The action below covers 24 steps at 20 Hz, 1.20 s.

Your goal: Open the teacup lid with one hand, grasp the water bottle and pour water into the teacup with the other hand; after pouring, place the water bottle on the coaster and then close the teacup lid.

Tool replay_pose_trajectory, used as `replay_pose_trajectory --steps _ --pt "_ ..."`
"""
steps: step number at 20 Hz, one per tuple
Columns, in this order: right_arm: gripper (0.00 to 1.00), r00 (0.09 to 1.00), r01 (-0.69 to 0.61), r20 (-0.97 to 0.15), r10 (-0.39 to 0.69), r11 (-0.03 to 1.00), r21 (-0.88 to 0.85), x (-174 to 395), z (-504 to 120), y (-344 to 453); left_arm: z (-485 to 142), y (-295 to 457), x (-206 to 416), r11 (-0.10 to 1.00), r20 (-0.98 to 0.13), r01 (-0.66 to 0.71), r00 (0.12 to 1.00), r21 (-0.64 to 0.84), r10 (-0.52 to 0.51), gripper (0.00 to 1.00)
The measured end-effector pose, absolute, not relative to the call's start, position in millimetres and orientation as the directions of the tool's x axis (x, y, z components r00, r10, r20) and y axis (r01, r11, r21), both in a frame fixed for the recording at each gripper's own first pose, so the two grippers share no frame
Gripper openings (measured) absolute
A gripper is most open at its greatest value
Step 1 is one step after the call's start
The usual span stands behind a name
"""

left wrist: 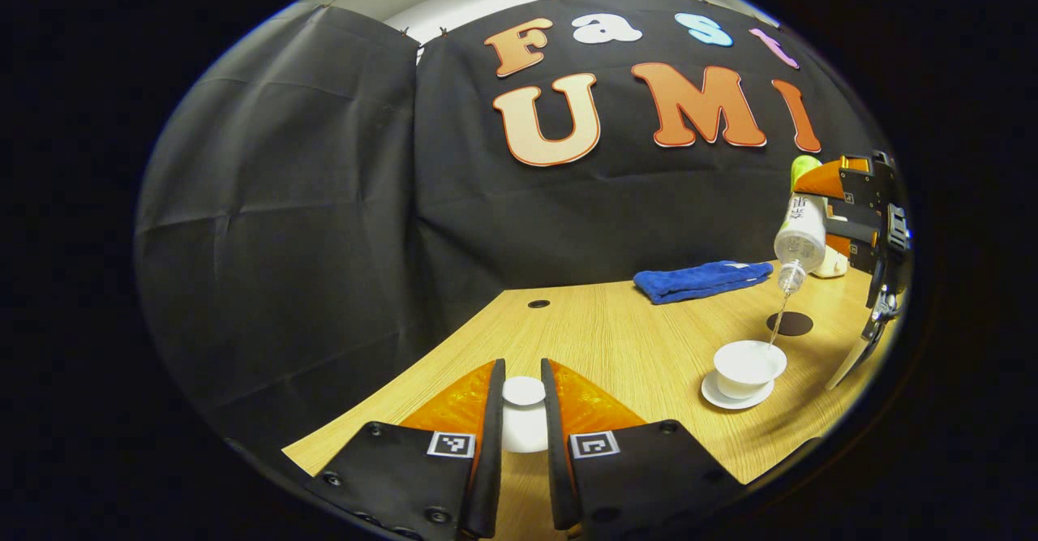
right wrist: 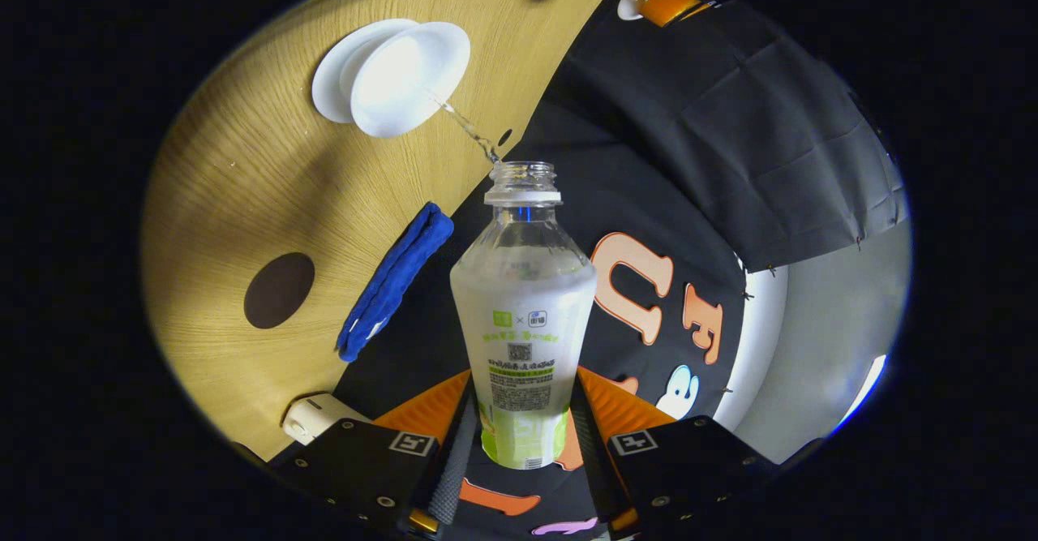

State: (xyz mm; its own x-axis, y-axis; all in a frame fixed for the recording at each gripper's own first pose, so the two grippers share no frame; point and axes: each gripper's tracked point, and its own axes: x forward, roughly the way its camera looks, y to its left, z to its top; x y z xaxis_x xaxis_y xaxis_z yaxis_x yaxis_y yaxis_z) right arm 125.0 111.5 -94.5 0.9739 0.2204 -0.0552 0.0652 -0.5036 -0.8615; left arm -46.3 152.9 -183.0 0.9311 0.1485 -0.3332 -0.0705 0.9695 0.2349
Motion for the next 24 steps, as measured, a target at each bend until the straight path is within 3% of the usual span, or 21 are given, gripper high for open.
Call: replay_pose_trajectory --steps 2,3,15,19,24 --pt "0.67 0.972 0.084 -0.043 0.231 -0.514 -0.854 126.0 -86.1 116.7 -184.1 149.7 -47.3 0.971 -0.338 -0.062 0.931 0.23 0.14 0.26" --pt "0.64 0.972 0.082 -0.046 0.23 -0.515 -0.853 126.1 -83.8 117.4 -185.1 148.1 -48.9 0.972 -0.342 -0.059 0.93 0.228 0.136 0.29" --pt "0.64 0.964 0.082 -0.077 0.254 -0.561 -0.824 121.5 -90.2 125.2 -186.7 147.3 -53.9 0.972 -0.346 -0.051 0.929 0.23 0.131 0.29" --pt "0.67 0.959 0.017 -0.14 0.245 -0.544 -0.839 111.9 -107.5 123.9 -188.7 146.1 -55.9 0.97 -0.348 -0.05 0.928 0.239 0.134 0.26" --pt "0.64 0.954 -0.091 -0.222 0.204 -0.507 -0.857 112.4 -150.4 117.3 -188.4 146.0 -59.3 0.968 -0.349 -0.05 0.927 0.245 0.136 0.29"
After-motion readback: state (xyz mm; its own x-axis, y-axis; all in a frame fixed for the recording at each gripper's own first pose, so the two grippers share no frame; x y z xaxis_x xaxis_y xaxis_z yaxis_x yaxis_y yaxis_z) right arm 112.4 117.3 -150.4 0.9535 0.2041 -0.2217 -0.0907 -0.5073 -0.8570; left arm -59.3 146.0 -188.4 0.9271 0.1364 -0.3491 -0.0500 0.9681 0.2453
